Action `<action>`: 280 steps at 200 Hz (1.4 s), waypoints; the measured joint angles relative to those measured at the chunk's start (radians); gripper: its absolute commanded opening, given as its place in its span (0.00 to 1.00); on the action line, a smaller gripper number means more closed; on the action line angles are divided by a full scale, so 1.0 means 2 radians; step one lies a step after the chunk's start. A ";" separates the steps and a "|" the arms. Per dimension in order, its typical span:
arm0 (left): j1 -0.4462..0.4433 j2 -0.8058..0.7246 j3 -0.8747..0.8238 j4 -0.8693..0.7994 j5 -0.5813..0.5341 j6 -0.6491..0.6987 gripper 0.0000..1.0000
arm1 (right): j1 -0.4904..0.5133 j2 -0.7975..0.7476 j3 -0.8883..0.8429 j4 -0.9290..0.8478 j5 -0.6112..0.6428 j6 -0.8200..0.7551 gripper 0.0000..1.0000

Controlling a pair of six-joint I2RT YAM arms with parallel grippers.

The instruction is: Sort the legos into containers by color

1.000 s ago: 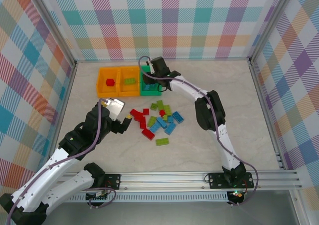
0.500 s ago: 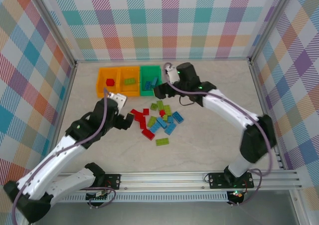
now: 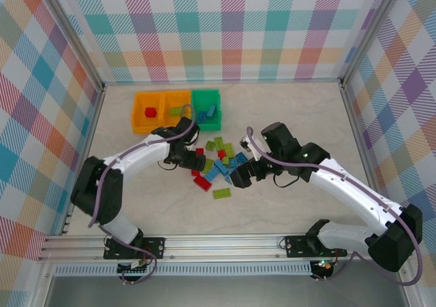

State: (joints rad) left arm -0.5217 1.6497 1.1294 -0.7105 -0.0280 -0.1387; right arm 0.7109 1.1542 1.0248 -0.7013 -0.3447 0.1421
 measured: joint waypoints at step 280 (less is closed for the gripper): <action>0.210 0.105 0.215 0.099 -0.103 -0.027 0.22 | 0.000 -0.010 0.007 0.034 0.040 0.045 1.00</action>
State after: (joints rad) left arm -0.1020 1.8587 1.5593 -0.5125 -0.2340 -0.1917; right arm 0.7113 1.1332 1.0397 -0.6331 -0.2638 0.2321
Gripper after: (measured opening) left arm 0.311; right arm 0.996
